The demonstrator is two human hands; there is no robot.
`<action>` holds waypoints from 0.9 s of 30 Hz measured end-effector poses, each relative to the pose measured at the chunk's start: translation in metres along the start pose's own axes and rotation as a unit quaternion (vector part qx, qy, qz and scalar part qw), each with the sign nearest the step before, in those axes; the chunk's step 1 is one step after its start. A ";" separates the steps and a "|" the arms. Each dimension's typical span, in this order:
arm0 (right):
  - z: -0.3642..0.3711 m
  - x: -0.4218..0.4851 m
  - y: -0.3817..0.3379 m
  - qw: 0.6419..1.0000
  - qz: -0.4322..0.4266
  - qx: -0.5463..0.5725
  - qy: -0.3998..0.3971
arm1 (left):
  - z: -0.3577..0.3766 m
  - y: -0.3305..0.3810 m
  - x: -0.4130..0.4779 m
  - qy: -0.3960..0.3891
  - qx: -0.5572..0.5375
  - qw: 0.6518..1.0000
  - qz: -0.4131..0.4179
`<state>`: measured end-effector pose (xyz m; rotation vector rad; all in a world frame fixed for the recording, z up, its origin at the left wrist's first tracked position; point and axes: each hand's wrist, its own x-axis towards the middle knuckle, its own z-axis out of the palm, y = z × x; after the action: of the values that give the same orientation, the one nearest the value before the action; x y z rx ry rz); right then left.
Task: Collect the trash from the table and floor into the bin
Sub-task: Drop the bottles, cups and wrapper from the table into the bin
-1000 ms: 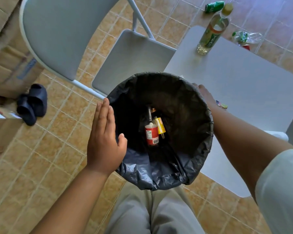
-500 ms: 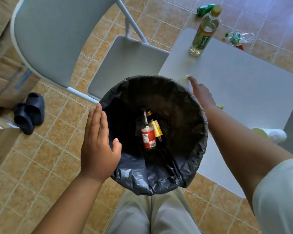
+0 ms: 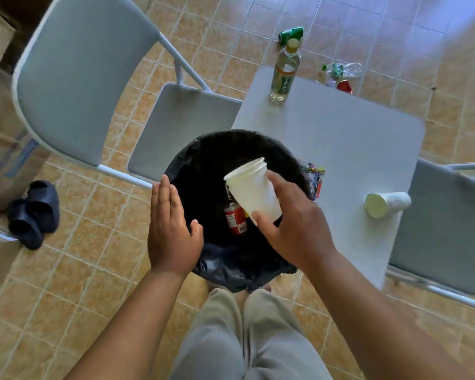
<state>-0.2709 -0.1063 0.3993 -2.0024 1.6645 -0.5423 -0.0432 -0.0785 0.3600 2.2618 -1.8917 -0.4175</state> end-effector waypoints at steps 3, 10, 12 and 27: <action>0.014 -0.011 0.002 0.996 0.000 -0.080 -0.030 | 0.001 0.003 0.002 -0.005 0.005 1.000 0.001; -0.008 -0.005 0.045 0.968 -0.005 0.063 0.242 | 0.003 0.006 0.001 -0.001 0.028 1.000 -0.004; -0.012 0.004 0.075 0.952 0.067 0.079 0.287 | 0.003 0.009 0.001 0.000 0.028 1.000 -0.004; 0.084 0.069 0.211 0.894 0.438 -0.042 -0.083 | 0.014 0.007 0.003 0.053 0.030 0.998 0.035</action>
<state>-0.3776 -0.1963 0.2073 -1.0897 2.2400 0.0357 -0.0539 -0.0823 0.3486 2.2012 -1.9480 -0.2294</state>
